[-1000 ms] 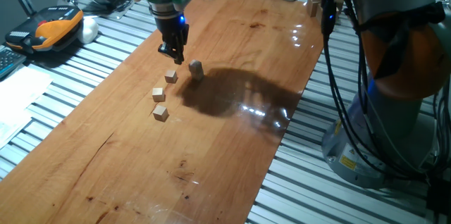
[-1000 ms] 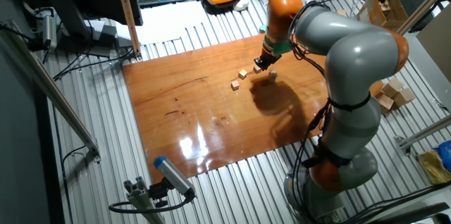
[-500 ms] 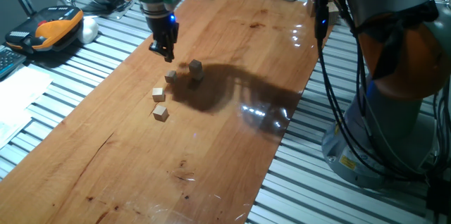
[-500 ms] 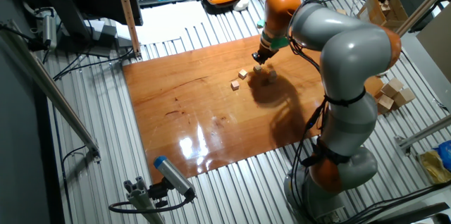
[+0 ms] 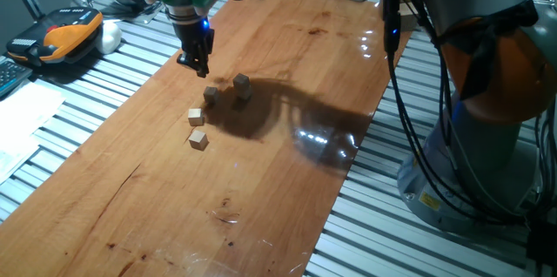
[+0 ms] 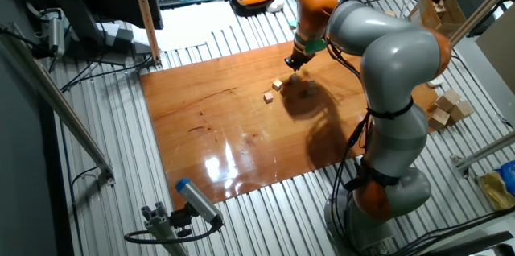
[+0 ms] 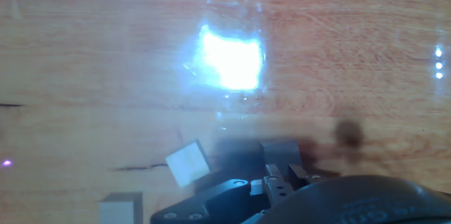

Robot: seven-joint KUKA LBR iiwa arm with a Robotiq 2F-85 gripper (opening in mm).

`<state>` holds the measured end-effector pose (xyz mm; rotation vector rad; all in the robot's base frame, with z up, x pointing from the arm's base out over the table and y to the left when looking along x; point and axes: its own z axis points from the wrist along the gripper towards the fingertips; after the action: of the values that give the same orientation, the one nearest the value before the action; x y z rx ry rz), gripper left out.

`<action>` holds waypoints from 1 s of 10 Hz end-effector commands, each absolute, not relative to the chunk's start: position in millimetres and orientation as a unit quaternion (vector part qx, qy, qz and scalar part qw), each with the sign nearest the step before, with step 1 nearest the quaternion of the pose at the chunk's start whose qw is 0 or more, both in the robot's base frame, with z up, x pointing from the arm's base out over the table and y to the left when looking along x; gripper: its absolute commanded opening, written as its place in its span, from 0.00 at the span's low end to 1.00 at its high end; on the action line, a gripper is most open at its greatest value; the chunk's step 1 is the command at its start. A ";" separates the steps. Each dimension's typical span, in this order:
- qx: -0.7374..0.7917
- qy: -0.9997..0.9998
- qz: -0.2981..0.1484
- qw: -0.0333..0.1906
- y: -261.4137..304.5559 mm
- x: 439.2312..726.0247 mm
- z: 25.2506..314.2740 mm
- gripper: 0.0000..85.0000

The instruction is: Stack the blocks in a vertical line of five

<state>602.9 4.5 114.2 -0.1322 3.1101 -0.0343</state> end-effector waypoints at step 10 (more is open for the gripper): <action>-0.057 0.998 -0.011 0.013 0.5 613.6 93.0 0.00</action>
<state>613.6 0.4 92.7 -0.1785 3.1096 -0.0339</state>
